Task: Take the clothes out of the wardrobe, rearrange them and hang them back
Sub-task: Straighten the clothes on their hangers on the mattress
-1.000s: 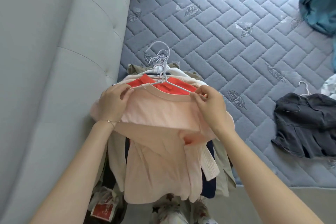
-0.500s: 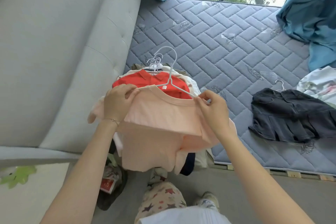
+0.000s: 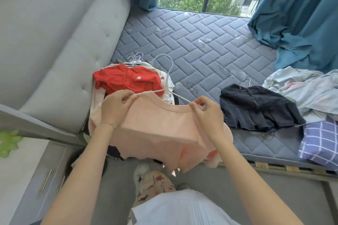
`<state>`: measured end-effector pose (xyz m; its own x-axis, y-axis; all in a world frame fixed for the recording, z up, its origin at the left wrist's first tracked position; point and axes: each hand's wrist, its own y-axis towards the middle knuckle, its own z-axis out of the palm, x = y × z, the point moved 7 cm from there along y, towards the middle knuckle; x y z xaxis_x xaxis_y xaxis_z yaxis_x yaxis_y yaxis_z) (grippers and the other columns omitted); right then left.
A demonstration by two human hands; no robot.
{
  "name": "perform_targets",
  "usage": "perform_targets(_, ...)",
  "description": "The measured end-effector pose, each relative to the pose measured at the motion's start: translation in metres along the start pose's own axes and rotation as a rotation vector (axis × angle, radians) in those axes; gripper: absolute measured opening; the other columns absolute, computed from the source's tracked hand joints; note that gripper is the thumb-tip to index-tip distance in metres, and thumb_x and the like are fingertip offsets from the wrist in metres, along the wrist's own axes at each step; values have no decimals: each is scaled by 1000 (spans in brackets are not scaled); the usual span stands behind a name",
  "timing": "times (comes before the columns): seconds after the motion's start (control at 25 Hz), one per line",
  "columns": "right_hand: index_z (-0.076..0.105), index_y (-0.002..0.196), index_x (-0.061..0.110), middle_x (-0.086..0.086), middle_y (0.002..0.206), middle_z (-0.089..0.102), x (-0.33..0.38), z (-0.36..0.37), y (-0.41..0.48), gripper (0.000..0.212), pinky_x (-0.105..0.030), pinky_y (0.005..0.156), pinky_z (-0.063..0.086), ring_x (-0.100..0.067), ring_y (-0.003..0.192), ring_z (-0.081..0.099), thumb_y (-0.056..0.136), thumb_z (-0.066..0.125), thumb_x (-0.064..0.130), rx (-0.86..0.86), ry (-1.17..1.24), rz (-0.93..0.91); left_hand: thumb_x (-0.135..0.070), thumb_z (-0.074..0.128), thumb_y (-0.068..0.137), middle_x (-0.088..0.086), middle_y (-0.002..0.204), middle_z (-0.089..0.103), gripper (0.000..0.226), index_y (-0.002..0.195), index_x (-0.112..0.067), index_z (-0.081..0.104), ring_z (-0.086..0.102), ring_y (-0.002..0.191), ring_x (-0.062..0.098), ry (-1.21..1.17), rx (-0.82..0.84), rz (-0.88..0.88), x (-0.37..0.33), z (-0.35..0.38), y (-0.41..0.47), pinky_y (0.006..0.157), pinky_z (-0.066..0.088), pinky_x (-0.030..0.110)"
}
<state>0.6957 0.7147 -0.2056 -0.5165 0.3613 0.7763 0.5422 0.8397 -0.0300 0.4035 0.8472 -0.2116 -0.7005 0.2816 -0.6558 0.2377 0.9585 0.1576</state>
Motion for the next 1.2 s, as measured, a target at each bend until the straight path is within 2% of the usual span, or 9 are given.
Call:
perform_targets(0.12,58,73,26,21,68,57,-12,-36,-10,17,-28,58,34,0,68,50,83,66,38,-34,-27,-8,-33,66,88,-11,91,70,7,90,-28,72,62,86,11,-44,16,-17,-27,17,-18,82,50,33)
perform_targets(0.36,60,73,24,11,73,61,-33,-86,-7,18,-33,65,42,-11,76,56,83,66,38,-80,-69,7,-39,65,87,-14,91,71,10,90,-32,72,62,85,6,-60,27,-30,-69,51,-24,75,43,25)
perform_targets(0.64,61,76,28,15,77,64,-69,-125,14,15,-29,66,44,-6,77,57,82,63,41,-160,-93,52,-40,67,86,-11,89,72,11,90,-32,73,62,84,8,-41,65,3,-110,102,5,70,36,22)
perform_targets(0.76,61,76,30,19,77,63,-92,-141,40,12,-26,65,42,-3,78,57,81,63,41,-159,-84,66,-41,67,85,-10,88,72,13,90,-31,73,63,84,10,-23,80,-1,-129,134,22,71,38,24)
perform_targets(1.0,60,74,28,17,76,63,-144,-164,123,13,-32,70,46,-3,77,56,82,64,37,-81,-64,71,-38,68,85,-11,86,72,9,86,-31,72,64,84,10,-66,81,-122,-155,211,59,73,45,27)
perform_targets(1.2,62,75,23,12,73,62,-178,-151,206,14,-35,70,47,-9,76,58,83,67,35,-27,-59,82,-34,68,87,-3,88,73,14,87,-21,74,65,86,18,-111,103,-155,-155,268,117,81,50,34)
